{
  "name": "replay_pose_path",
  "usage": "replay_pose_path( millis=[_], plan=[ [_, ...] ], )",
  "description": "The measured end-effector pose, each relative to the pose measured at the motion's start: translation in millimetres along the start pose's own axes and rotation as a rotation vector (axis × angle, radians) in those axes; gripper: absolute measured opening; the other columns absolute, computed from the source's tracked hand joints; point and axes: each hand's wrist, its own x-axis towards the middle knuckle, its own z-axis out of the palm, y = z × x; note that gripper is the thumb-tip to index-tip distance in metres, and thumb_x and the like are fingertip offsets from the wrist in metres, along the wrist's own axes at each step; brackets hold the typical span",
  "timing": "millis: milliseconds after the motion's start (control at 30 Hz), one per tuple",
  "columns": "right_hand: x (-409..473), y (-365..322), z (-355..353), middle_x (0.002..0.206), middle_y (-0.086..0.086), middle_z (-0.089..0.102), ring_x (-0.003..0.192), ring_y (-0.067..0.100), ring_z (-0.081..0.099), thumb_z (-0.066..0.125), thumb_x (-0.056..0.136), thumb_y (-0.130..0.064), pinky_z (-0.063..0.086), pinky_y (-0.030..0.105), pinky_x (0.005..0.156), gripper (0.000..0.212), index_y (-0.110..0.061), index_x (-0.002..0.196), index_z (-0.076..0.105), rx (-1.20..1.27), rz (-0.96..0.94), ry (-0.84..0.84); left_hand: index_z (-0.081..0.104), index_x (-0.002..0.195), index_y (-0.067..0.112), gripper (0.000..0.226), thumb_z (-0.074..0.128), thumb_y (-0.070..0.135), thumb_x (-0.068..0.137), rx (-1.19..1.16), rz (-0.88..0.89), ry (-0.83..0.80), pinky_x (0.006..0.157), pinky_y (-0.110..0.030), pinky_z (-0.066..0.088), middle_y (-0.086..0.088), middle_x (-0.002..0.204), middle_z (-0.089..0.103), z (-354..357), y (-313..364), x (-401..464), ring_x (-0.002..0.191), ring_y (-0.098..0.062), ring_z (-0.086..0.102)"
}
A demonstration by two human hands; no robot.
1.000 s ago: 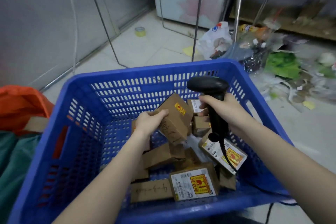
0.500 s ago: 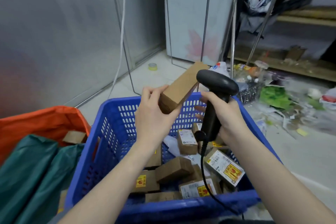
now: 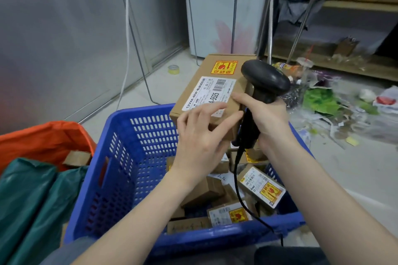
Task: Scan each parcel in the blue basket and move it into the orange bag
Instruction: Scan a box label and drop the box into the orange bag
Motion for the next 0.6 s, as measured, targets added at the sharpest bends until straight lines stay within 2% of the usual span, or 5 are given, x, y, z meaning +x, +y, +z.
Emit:
replay_pose_path(
  millis=[100, 200, 333, 467, 600],
  plan=[
    [6.6, -0.9, -4.2, 0.093, 0.002, 0.074, 0.085, 0.018, 0.072, 0.08, 0.072, -0.014, 0.06, 0.033, 0.069, 0.037, -0.015, 0.106, 0.067, -0.032, -0.026, 0.033, 0.034, 0.138, 0.032, 0.071, 0.063, 0.056, 0.077, -0.109, -0.069, -0.145, 0.113, -0.054, 0.015, -0.001, 0.141, 0.028, -3.2, -2.3, 3.4, 0.136, -0.022, 0.03],
    [12.3, -5.0, -13.0, 0.099, 0.002, 0.072, 0.085, 0.016, 0.071, 0.077, 0.077, -0.014, 0.059, 0.029, 0.063, 0.043, -0.016, 0.115, 0.059, 0.034, 0.025, 0.053, 0.023, 0.144, 0.034, 0.08, 0.052, 0.067, 0.077, -0.21, -0.307, -0.188, 0.112, -0.063, 0.019, 0.005, 0.146, 0.021, -9.7, -9.9, 8.4, 0.139, -0.017, 0.023],
    [14.1, -2.0, -17.8, 0.097, 0.004, 0.072, 0.08, 0.017, 0.071, 0.076, 0.078, -0.015, 0.059, 0.032, 0.058, 0.04, -0.019, 0.113, 0.057, 0.091, 0.07, 0.058, 0.014, 0.15, 0.032, 0.091, 0.056, 0.069, 0.078, -0.576, -0.944, -0.166, 0.111, -0.036, 0.021, 0.007, 0.155, 0.018, -13.3, -19.3, 17.1, 0.142, -0.014, 0.021],
    [13.2, 4.4, -14.1, 0.102, 0.003, 0.071, 0.092, 0.02, 0.07, 0.076, 0.079, -0.011, 0.058, 0.042, 0.081, 0.028, -0.026, 0.093, 0.057, 0.099, 0.013, 0.045, 0.037, 0.144, 0.026, 0.097, 0.051, 0.075, 0.062, -1.047, -1.387, -0.409, 0.108, -0.042, 0.028, -0.001, 0.143, 0.048, -12.8, -24.7, 23.5, 0.131, -0.02, 0.044],
    [7.5, 8.8, -7.2, 0.096, -0.005, 0.069, 0.095, 0.015, 0.068, 0.074, 0.08, -0.011, 0.055, 0.039, 0.09, 0.027, -0.028, 0.09, 0.056, 0.053, -0.052, 0.003, 0.057, 0.126, 0.029, 0.066, 0.061, 0.06, 0.068, -1.337, -1.432, -0.462, 0.105, -0.046, 0.035, 0.001, 0.115, 0.068, -14.3, -22.1, 25.4, 0.114, -0.023, 0.059]
  ],
)
